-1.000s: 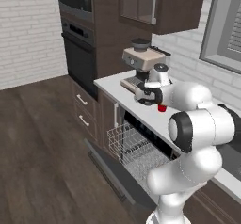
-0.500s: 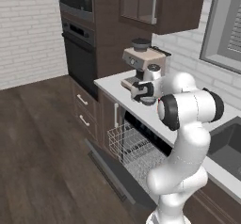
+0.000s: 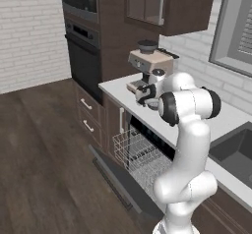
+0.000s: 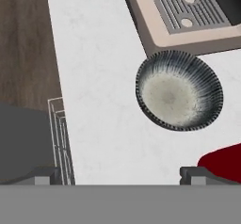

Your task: Pick up the cup and bowl from the counter, place them in the dishwasher, and close the dishwasher door.

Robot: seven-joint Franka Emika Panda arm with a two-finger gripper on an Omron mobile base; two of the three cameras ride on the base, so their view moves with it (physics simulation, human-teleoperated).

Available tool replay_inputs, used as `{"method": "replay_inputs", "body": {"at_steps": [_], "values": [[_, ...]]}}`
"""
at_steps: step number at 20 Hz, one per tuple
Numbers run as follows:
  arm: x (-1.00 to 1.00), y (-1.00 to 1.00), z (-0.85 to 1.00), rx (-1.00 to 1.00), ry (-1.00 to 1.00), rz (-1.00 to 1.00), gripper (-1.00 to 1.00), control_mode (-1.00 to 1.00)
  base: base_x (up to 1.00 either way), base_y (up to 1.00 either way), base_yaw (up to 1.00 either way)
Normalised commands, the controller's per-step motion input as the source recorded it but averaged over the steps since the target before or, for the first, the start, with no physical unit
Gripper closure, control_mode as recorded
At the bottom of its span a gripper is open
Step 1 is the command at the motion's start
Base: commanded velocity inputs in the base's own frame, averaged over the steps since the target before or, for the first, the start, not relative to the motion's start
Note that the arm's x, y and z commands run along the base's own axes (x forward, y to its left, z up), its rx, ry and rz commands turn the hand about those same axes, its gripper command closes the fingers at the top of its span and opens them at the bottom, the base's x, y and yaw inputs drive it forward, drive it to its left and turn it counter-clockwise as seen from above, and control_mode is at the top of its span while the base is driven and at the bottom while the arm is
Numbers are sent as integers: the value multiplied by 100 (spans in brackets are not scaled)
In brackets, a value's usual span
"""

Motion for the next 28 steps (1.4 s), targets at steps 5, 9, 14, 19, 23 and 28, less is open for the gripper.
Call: {"method": "replay_inputs", "body": {"at_steps": [5, 9, 14, 19, 23, 28], "values": [[42, -8, -39, 0, 0, 0, -100, -100, 0, 0, 0], [53, -1, -18, 0, 0, 0, -100, -100, 0, 0, 0], [60, 0, -16, 0, 0, 1, -100, -100, 0, 0, 0], [44, -6, -35, 0, 0, 1, -100, -100, 0, 0, 0], [30, -21, -31, 0, 0, 0, -100, -100, 0, 0, 0], [20, -8, -33, 0, 1, 0, 100, -100, 0, 0, 0]]}}
